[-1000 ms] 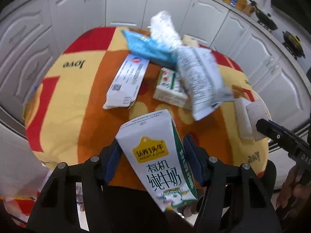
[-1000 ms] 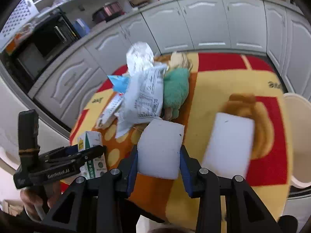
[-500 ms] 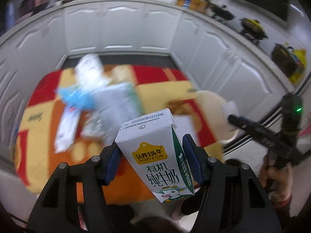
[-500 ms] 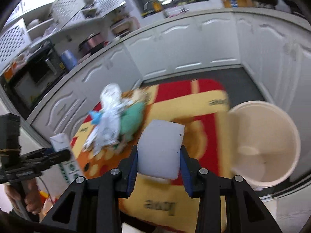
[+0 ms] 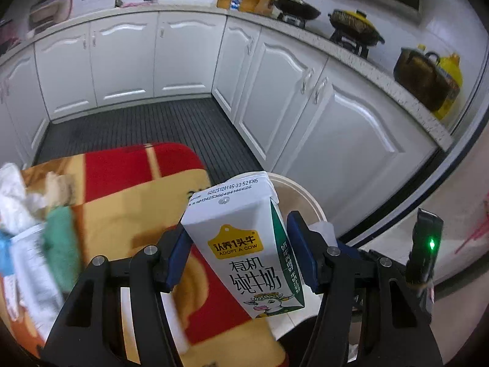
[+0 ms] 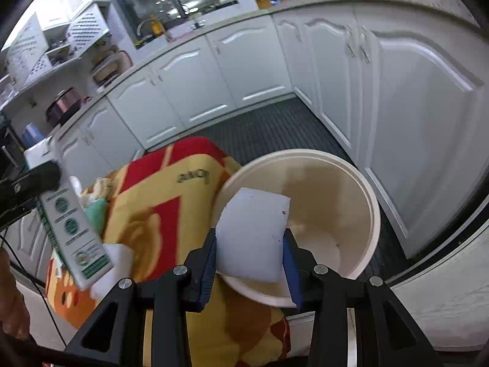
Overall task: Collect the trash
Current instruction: 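Carry both items over the beige bucket and open both tools to drop them, then return both tools over the table toward the remaining trash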
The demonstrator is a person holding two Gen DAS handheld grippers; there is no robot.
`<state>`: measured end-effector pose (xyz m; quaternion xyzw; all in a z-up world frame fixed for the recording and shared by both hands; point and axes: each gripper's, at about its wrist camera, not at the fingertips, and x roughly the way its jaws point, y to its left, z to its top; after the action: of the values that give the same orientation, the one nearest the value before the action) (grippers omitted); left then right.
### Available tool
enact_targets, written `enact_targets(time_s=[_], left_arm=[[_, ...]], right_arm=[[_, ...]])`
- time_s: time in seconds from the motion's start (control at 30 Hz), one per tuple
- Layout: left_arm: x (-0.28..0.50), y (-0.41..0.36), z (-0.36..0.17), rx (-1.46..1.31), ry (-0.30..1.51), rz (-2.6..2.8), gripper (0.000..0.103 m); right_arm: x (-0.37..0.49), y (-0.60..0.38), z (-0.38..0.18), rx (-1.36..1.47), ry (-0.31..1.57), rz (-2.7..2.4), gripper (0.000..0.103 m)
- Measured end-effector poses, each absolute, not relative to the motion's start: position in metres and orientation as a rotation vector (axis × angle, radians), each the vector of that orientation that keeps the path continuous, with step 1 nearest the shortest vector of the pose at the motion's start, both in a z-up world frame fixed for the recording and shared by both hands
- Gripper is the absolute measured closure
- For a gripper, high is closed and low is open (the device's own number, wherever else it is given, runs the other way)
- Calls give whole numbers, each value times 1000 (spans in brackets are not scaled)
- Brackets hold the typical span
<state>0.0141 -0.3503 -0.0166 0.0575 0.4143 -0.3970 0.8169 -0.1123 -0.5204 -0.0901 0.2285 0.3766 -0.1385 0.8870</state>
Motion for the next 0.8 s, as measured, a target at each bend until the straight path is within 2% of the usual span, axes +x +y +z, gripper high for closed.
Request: enact_targets(time_s=[0.27, 0.37, 0.53, 0.6, 0.8], left_arm=[[29, -385, -46, 138, 920, -801, 43], [28, -390, -52, 144, 927, -797, 43], [28, -390, -52, 134, 905, -800, 43], [28, -389, -51, 129, 911, -802, 42], [26, -375, -48, 124, 904, -786, 42]], right_arm=[[-102, -543, -114, 516, 815, -314, 64], [-102, -548, -118, 530, 807, -333, 51], [-104, -554, -120, 556, 809, -359, 48], [-108, -554, -119, 568, 806, -360, 41], [-111, -544, -118, 553, 811, -343, 41]])
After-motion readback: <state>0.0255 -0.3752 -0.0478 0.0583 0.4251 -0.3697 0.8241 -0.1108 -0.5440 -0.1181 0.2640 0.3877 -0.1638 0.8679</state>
